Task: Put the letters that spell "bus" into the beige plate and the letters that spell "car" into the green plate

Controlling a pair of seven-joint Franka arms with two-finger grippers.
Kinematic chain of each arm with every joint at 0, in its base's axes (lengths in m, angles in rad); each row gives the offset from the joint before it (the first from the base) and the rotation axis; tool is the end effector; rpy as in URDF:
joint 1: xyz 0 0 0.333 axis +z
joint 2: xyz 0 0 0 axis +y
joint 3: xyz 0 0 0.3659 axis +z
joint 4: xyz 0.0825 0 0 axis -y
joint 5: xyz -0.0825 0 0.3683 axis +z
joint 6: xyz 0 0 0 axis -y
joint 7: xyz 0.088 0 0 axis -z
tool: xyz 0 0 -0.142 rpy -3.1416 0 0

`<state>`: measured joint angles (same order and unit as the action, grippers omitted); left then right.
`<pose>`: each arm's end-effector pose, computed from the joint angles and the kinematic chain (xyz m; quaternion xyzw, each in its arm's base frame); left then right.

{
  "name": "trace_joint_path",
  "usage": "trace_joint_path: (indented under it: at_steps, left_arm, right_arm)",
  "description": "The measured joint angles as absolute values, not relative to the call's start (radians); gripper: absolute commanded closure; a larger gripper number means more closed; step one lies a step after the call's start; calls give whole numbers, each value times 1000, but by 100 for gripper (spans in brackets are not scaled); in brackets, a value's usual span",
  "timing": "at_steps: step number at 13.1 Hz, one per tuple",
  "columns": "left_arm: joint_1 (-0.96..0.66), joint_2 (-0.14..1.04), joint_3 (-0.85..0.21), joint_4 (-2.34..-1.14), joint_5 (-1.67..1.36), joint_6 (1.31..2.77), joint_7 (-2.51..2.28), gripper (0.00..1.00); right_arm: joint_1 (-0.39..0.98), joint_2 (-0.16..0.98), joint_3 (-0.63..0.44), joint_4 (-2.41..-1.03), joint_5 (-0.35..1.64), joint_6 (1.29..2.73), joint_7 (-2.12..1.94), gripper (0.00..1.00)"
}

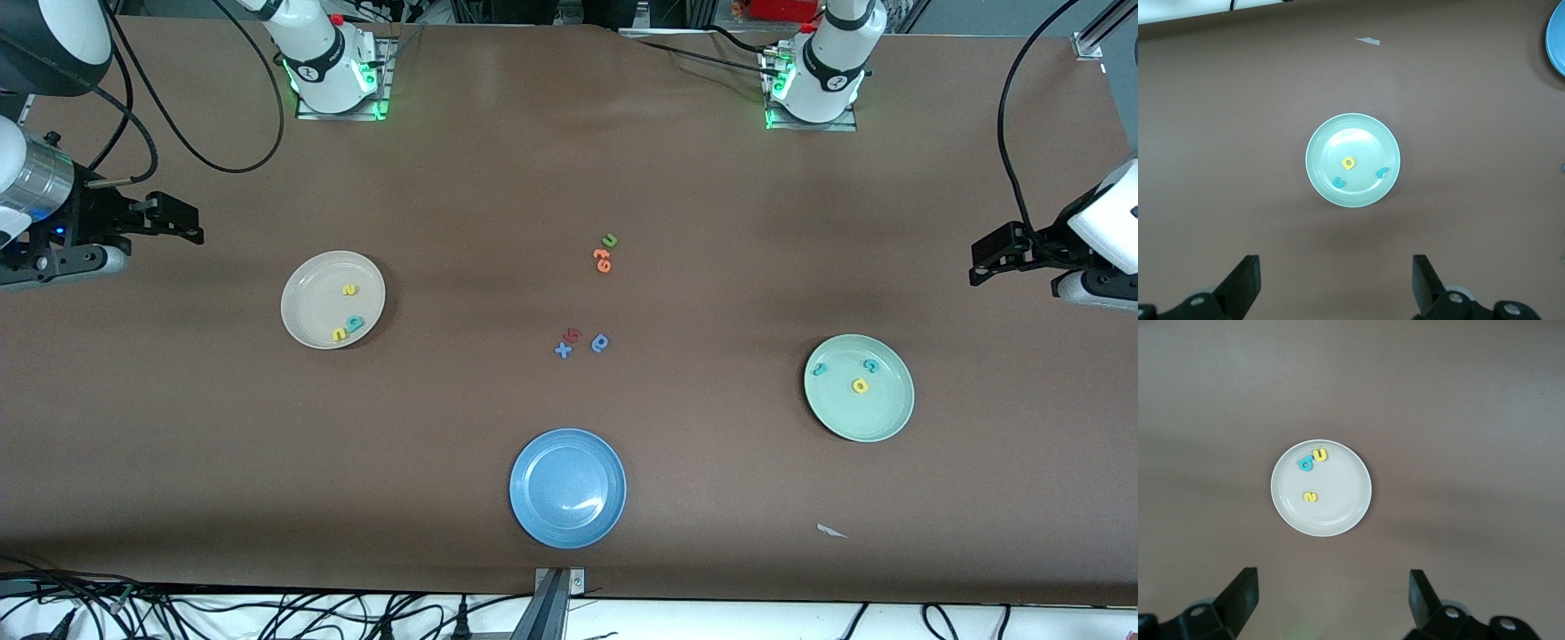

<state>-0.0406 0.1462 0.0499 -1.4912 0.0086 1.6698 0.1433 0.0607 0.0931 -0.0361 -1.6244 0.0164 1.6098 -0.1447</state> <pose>0.6004 0.0045 0.6018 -0.9975 0.0676 -0.0156 0.0091 0.5645 0.0170 0.5668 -0.9950 -0.0837 0.0533 0.0097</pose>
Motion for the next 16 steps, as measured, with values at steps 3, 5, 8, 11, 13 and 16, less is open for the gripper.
trace_joint_path:
  at_steps: [3, 5, 8, 11, 13, 16]
  left_arm:
    - [-40, 146, 50, -1491, 9, 1670, 143, 0]
    - [-40, 146, 50, -1491, 9, 1670, 143, 0]
    - [-40, 147, 50, -1491, 9, 1670, 143, 0]
    - [-39, 148, 50, -1491, 9, 1670, 143, 0]
    - [-39, 149, 50, -1491, 9, 1670, 143, 0]
    - [-39, 149, 50, -1491, 9, 1670, 143, 0]
  right_arm:
    - [61, 93, -37, -1624, 16, 1610, -145, 0]
    - [61, 93, -41, -1622, 15, 1607, -145, 0]
    - [60, 92, -45, -1604, 10, 1600, -145, 0]
    - [57, 91, -52, -1593, -13, 1597, -145, 0]
    - [57, 90, -52, -1593, -32, 1597, -145, 0]
    - [58, 90, -51, -1593, -37, 1597, -145, 0]
